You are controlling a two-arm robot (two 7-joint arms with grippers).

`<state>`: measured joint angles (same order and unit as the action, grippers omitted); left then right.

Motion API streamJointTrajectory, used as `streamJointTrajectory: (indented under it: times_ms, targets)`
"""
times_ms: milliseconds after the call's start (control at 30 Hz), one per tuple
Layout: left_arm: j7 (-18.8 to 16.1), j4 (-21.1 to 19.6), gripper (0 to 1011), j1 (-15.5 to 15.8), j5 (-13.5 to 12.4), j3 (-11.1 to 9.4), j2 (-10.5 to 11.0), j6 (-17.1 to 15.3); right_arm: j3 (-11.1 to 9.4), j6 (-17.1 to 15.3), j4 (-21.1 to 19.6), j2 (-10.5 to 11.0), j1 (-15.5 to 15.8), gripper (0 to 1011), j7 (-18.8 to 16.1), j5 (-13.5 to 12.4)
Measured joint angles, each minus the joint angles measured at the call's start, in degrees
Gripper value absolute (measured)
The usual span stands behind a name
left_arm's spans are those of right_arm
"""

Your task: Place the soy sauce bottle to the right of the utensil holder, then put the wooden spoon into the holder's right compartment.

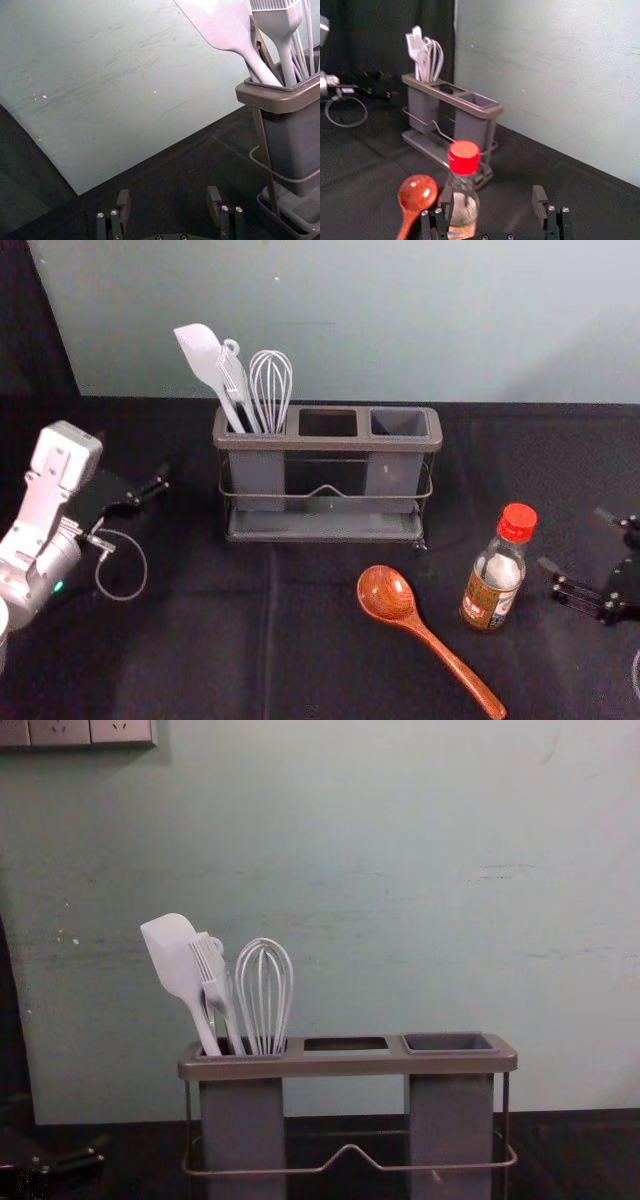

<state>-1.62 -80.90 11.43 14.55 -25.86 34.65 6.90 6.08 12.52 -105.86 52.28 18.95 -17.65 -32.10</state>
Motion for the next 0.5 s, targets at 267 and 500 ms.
streamJointTrajectory:
  times_ms: [267, 500]
  targets:
    - [0.0, 0.0, 1005, 0.0, 0.0, 0.0, 0.0, 0.0, 3.3, 0.2, 2.3, -4.2, -4.8, 1002, -3.8, -0.9]
    - [0.0, 0.0, 1005, 0.0, 0.0, 0.0, 0.0, 0.0, 5.2, 0.4, 5.0, -8.4, -8.4, 1002, -6.0, -1.8]
